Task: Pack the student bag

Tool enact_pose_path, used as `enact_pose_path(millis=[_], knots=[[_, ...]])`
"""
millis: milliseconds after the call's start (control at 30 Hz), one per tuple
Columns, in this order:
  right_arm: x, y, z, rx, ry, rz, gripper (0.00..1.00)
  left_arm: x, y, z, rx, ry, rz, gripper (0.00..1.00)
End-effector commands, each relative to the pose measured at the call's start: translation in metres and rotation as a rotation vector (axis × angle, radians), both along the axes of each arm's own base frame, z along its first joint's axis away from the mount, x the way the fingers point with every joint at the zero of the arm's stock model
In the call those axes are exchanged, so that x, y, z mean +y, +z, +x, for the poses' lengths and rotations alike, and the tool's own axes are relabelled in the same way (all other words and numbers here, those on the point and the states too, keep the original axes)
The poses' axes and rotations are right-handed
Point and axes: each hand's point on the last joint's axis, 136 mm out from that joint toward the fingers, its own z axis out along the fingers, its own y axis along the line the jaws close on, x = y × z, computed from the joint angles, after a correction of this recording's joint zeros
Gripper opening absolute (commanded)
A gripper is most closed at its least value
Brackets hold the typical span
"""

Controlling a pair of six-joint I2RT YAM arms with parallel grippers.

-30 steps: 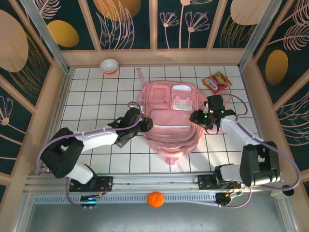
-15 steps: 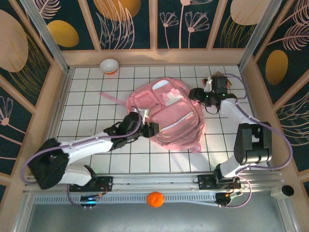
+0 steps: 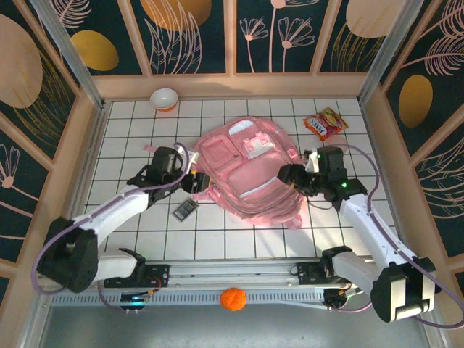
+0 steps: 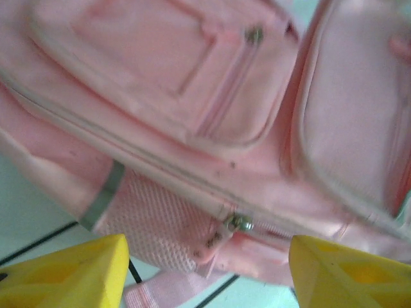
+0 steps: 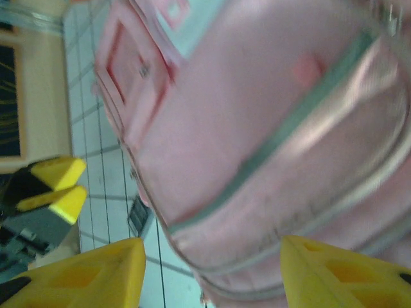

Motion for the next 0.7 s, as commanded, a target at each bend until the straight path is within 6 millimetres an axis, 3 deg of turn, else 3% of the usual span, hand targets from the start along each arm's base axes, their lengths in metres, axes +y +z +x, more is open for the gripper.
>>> enact_pose_path(millis=[0, 167, 433, 567, 667], knots=[[0.011, -0.007, -0.025, 0.133, 0.002, 0.074, 0.58, -0.009, -0.006, -0.006, 0.005, -0.144, 0.043, 0.67], [0.017, -0.014, -0.031, 0.154, 0.020, 0.098, 0.59, -0.009, -0.027, -0.002, -0.014, -0.234, 0.137, 0.67], [0.019, -0.016, -0.031, 0.158, 0.028, 0.090, 0.59, -0.006, -0.046, -0.010, -0.163, -0.560, 0.321, 0.66], [0.021, -0.015, -0.031, 0.152, 0.032, 0.086, 0.59, -0.007, -0.063, -0.012, -0.131, -0.670, 0.363, 0.65], [0.020, -0.013, -0.031, 0.145, 0.026, 0.079, 0.59, -0.015, -0.065, -0.009, -0.135, -0.690, 0.328, 0.63]])
